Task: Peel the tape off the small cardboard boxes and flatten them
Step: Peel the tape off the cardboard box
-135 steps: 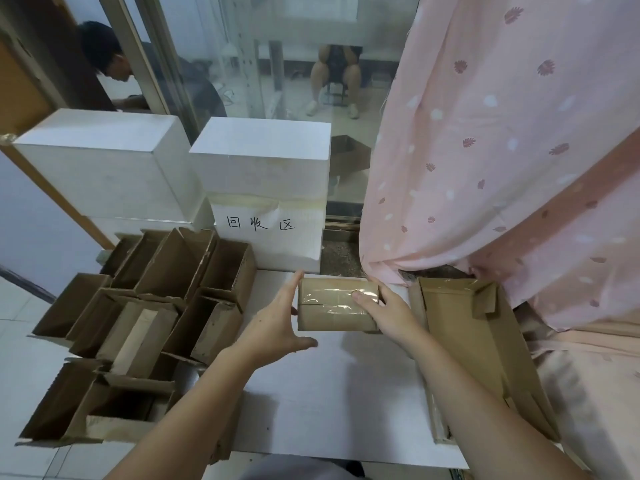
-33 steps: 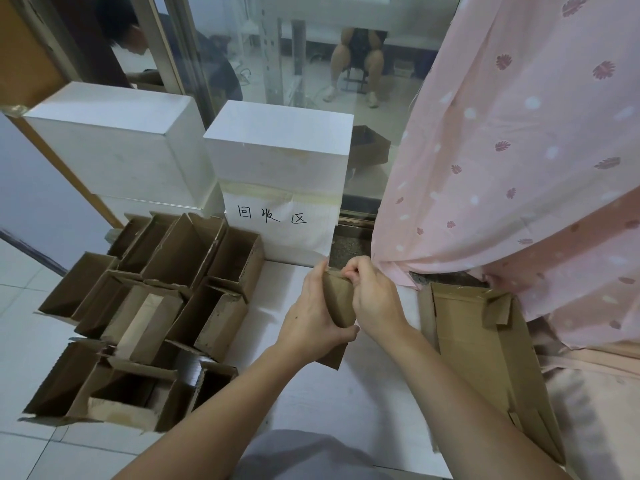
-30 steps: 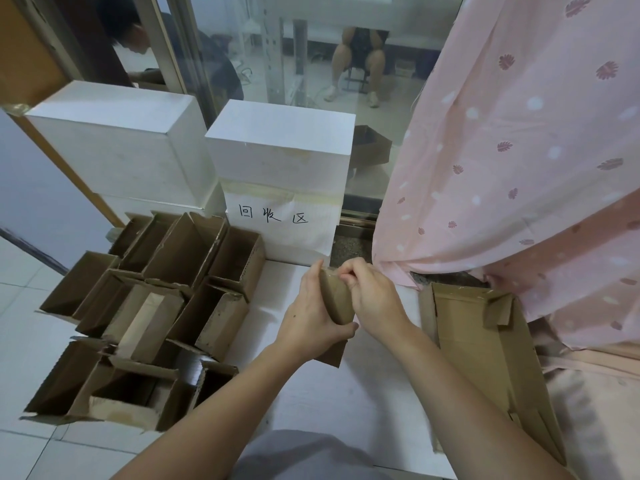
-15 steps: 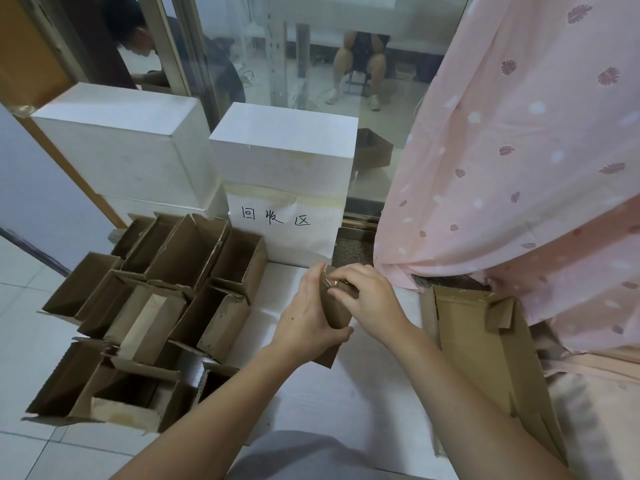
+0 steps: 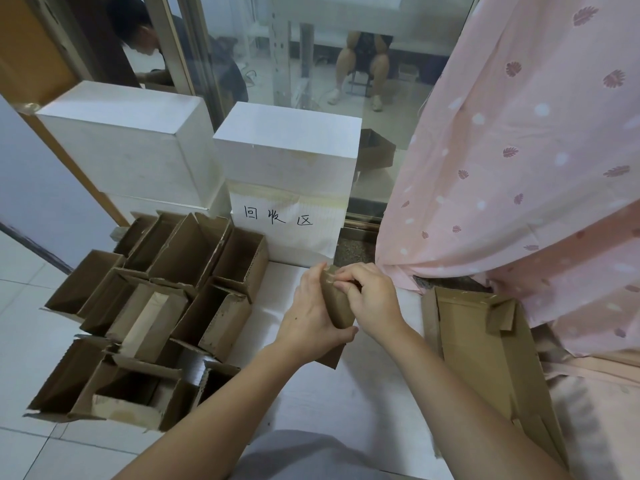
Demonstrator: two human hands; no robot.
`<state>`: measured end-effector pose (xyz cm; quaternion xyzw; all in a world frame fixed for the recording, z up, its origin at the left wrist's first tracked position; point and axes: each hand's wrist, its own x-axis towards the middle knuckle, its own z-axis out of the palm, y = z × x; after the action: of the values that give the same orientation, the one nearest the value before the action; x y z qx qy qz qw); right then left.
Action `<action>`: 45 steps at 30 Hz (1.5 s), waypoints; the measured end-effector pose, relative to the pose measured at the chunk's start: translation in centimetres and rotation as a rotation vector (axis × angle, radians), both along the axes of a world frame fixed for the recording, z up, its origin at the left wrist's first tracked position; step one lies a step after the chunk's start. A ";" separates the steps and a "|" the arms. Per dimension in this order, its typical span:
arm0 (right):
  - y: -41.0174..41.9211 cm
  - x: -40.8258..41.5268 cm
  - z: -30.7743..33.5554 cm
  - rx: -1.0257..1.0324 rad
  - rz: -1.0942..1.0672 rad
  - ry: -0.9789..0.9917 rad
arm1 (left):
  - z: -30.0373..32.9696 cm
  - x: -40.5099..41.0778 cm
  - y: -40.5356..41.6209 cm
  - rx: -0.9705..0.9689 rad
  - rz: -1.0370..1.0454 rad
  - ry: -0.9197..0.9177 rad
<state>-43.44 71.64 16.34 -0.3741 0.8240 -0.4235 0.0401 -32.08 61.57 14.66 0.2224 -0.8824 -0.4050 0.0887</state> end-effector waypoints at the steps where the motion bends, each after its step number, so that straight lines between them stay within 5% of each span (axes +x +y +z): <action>1: -0.1 0.2 0.0 0.001 -0.022 0.004 | -0.1 -0.1 0.1 -0.051 0.009 0.009; 6: -0.7 0.9 0.2 0.010 -0.063 -0.026 | 0.0 -0.3 0.4 -0.212 0.044 -0.041; 14: -0.9 1.3 0.3 0.056 -0.035 0.197 | -0.5 -0.4 0.0 -0.198 0.050 -0.069; 32: -0.7 1.4 -0.5 0.011 -0.072 0.234 | -0.5 -0.3 -0.2 -0.125 0.007 -0.133; 45: -1.6 0.9 1.8 0.052 0.096 -0.012 | 0.2 -1.1 -1.7 -0.214 0.092 0.023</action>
<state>-42.52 70.00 18.15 -0.4094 0.8157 -0.4017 0.0751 -33.17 59.91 14.83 0.2472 -0.9084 -0.3065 0.1405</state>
